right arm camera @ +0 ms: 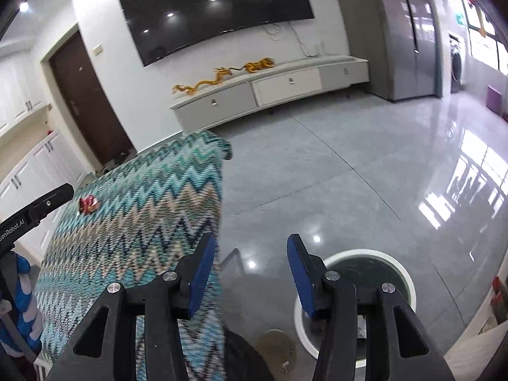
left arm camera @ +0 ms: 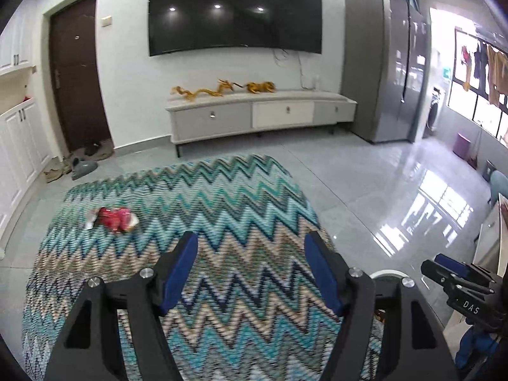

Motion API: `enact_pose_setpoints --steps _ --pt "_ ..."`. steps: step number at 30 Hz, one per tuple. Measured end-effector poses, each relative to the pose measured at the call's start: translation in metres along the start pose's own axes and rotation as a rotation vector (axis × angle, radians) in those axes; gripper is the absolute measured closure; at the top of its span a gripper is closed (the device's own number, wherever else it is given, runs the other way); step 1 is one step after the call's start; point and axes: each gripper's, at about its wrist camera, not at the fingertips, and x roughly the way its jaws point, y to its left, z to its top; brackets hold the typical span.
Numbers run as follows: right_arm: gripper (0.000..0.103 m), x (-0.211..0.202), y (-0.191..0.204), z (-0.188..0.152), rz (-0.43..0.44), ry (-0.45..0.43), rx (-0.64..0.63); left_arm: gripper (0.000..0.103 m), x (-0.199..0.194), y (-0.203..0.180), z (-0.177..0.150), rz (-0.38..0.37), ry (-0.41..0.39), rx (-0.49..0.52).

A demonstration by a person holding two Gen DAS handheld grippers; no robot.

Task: Collect trash
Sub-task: 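Withdraw both open tools from the bin back to the red wrapper on the rug, then grasp the red snack bag with the left tool while the right tool grasps the pink wrapper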

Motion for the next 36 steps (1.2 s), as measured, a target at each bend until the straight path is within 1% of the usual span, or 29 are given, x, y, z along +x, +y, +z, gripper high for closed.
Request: enact_pose_setpoints --steps 10,18,28,36 --pt "0.058 0.007 0.054 0.008 0.028 0.006 -0.092 0.035 -0.022 0.049 -0.003 0.036 -0.041 -0.071" --pt "0.058 0.014 0.092 0.012 0.031 0.015 -0.158 0.035 -0.027 0.086 -0.012 0.045 -0.052 -0.126" --pt "0.058 0.024 0.130 0.016 0.034 0.042 -0.226 0.035 -0.022 0.126 -0.026 0.065 -0.030 -0.203" --pt "0.058 0.046 0.166 0.016 0.079 0.082 -0.297 0.035 -0.010 0.156 -0.038 0.096 0.005 -0.247"
